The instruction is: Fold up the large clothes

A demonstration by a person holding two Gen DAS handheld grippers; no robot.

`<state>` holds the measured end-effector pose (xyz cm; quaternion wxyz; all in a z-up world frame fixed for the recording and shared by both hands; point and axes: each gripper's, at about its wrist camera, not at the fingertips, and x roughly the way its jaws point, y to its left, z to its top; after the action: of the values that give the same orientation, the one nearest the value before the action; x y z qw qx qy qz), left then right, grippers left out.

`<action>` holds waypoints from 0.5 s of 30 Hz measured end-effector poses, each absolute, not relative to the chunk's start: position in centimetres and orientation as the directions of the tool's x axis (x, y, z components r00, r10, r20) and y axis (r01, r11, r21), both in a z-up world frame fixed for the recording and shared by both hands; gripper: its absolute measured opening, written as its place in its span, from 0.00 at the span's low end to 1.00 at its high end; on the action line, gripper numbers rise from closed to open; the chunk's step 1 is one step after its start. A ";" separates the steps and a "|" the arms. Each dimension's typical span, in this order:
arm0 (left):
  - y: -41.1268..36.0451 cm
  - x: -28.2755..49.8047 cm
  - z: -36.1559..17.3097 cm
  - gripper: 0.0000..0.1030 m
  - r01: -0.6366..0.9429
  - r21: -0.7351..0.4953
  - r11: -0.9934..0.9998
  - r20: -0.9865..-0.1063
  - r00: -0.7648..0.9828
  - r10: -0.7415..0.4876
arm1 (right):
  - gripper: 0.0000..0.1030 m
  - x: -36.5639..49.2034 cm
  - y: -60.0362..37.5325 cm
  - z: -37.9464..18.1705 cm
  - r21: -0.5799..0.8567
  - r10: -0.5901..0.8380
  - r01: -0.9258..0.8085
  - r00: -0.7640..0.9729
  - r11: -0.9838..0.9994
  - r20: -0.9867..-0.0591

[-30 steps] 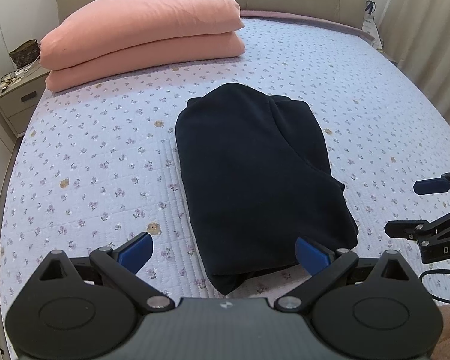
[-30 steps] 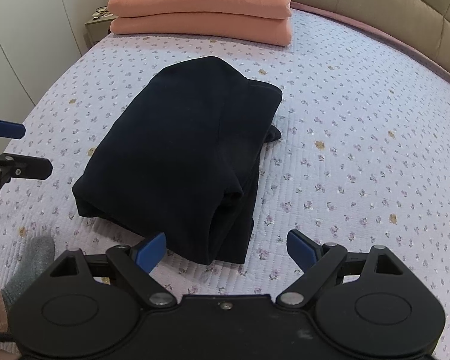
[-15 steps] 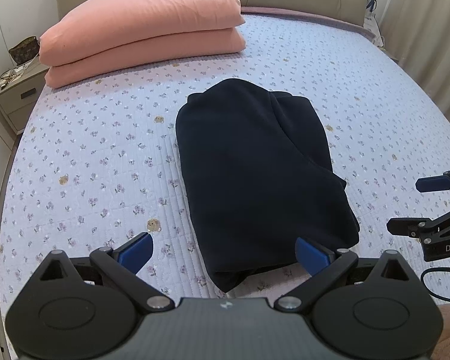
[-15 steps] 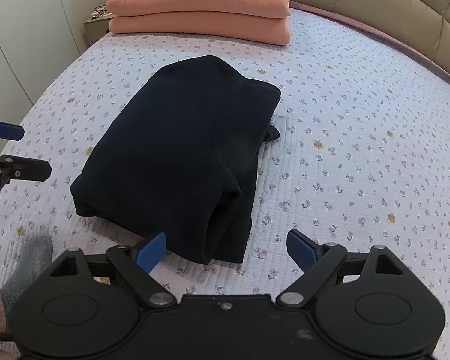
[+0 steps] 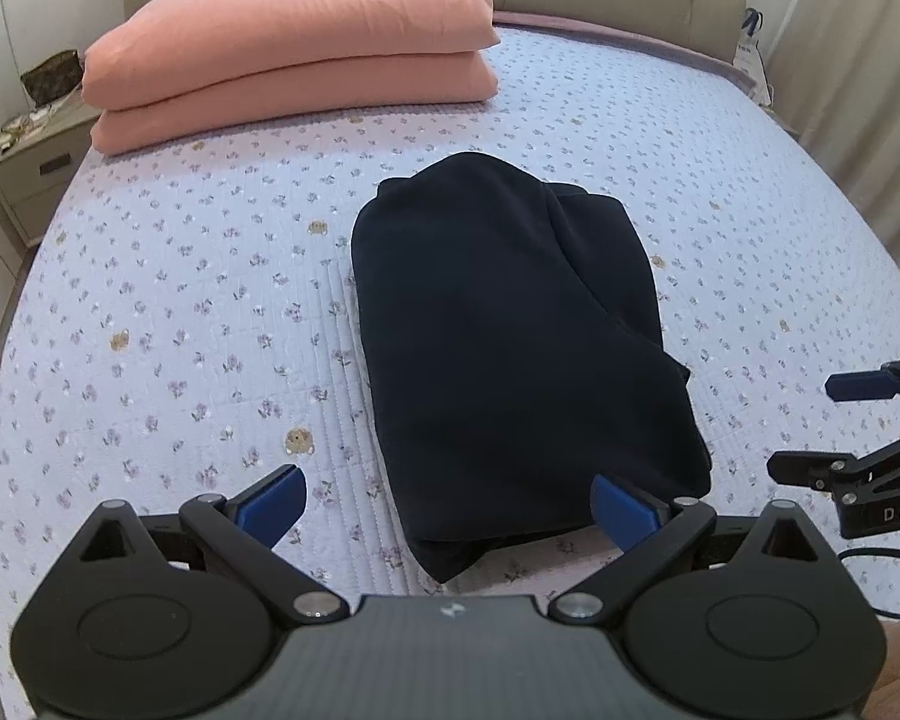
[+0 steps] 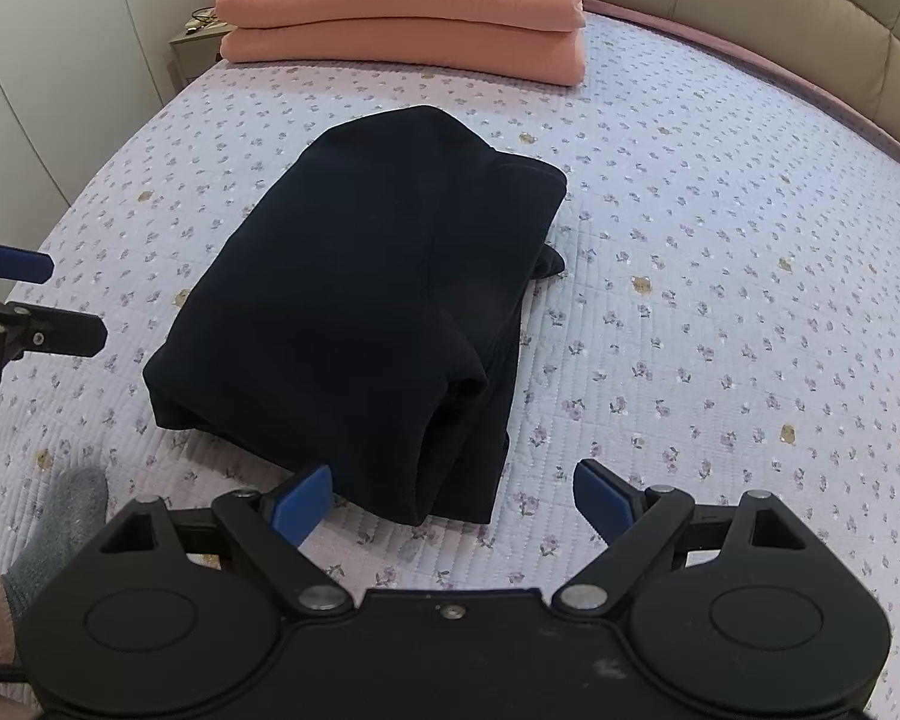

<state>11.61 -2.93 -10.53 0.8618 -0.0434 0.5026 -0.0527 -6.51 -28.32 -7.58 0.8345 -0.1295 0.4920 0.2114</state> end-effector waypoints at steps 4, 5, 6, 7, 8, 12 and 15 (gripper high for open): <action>-3.1 11.6 -10.5 1.00 0.052 -0.129 0.990 -0.861 0.490 -0.138 | 1.00 -6.5 -28.3 -7.6 -0.007 0.226 -0.481 0.425 0.877 -0.876; -3.2 11.7 -10.5 1.00 0.057 -0.129 0.990 -0.862 0.488 -0.140 | 1.00 -6.5 -28.3 -7.6 -0.007 0.226 -0.481 0.425 0.877 -0.876; -3.3 11.6 -10.5 1.00 0.060 -0.130 0.990 -0.862 0.486 -0.143 | 1.00 -6.6 -28.2 -7.6 -0.007 0.226 -0.481 0.424 0.877 -0.877; -3.3 11.6 -10.5 1.00 0.062 -0.129 0.990 -0.864 0.483 -0.143 | 1.00 -6.6 -28.2 -7.6 -0.006 0.227 -0.481 0.424 0.876 -0.877; -3.4 11.7 -10.5 1.00 0.063 -0.129 0.990 -0.865 0.481 -0.143 | 1.00 -6.6 -28.2 -7.6 -0.005 0.227 -0.481 0.424 0.877 -0.877; -3.1 11.7 -10.6 1.00 0.057 -0.133 0.989 -0.865 0.480 -0.144 | 1.00 -6.6 -28.2 -7.6 -0.005 0.227 -0.480 0.424 0.877 -0.877; -3.1 11.8 -10.6 1.00 0.051 -0.131 0.990 -0.866 0.479 -0.139 | 1.00 -6.5 -28.3 -7.6 -0.005 0.225 -0.478 0.423 0.878 -0.878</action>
<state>11.75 -3.10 -10.63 0.8589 -0.0437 0.5072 -0.0552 -6.53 -28.30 -7.64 0.8337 -0.1279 0.4941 0.2109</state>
